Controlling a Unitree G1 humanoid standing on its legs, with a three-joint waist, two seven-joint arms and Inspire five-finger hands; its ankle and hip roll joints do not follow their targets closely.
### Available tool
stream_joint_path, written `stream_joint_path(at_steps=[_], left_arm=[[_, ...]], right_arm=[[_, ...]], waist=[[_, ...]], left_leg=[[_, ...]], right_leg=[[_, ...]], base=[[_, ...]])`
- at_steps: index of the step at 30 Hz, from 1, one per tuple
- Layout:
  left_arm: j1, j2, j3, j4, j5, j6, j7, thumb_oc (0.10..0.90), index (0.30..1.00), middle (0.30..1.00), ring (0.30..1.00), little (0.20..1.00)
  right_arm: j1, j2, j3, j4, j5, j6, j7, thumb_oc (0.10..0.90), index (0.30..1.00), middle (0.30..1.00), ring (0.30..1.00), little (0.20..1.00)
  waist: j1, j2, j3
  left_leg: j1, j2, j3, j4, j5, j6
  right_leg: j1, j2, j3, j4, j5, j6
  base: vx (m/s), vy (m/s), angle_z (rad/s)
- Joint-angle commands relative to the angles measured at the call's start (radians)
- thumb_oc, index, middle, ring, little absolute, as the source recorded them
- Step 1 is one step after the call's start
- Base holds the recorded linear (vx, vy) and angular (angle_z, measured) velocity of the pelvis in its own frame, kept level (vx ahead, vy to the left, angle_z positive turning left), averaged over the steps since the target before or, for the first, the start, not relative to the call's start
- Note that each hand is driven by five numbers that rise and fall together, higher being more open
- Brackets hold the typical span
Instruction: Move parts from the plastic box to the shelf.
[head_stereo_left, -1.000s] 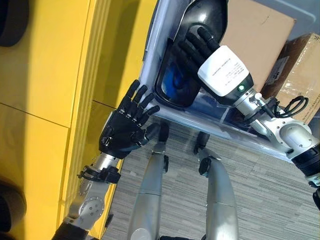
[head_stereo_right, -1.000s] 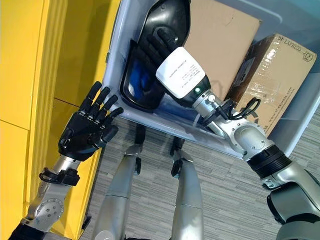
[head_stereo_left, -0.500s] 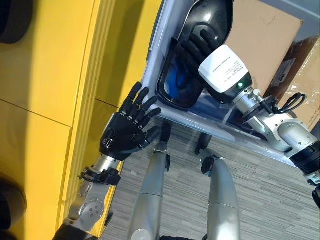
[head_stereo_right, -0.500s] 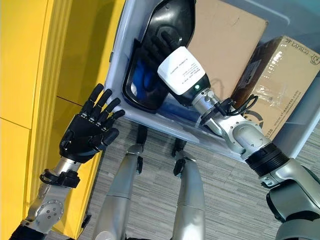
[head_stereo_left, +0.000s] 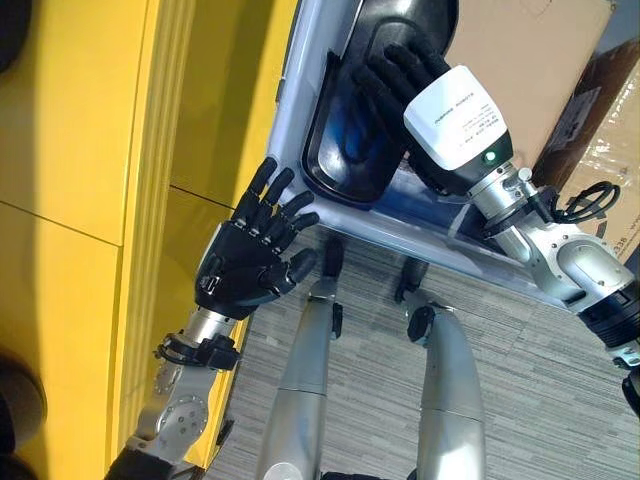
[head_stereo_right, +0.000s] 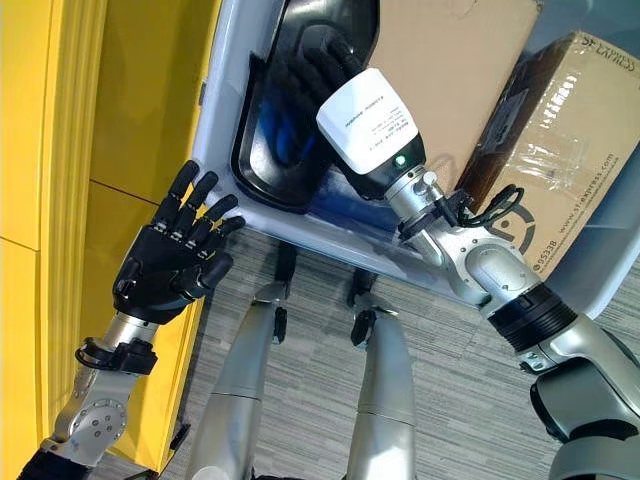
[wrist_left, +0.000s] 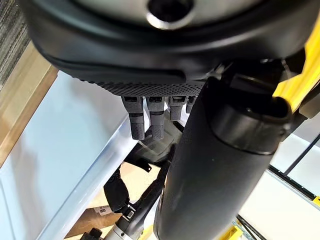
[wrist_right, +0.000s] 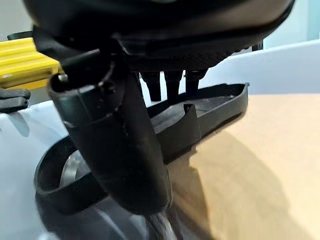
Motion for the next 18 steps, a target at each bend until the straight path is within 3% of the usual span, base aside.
stream_joint_path(at_steps=[1,18], left_arm=[[0.035,-0.021,-0.024,-0.11,-0.009,-0.031,-0.045,0.9,1.0,1.0,1.0,1.0],[0.047,-0.011,-0.029,-0.099,-0.023,-0.038,-0.09,0.9,1.0,1.0,1.0,1.0]], right_arm=[[-0.118,-0.019,0.021,0.099,-0.039,0.071,-0.02,0.4,0.3,0.3,0.3,0.3],[-0.214,-0.039,0.09,0.209,-0.037,0.015,-0.082,0.4,0.3,0.3,0.3,0.3]], waist=[[0.019,0.09,-0.011],[0.034,0.101,-0.011]], left_leg=[[0.009,0.036,-0.04,-0.082,0.035,0.01],[0.051,0.04,-0.05,-0.122,0.054,0.002]], right_leg=[[0.059,0.021,0.053,0.088,-0.14,0.042],[0.096,0.025,0.046,0.056,-0.135,0.037]], base=[[0.0,0.0,0.0],[0.0,-0.002,0.0]])
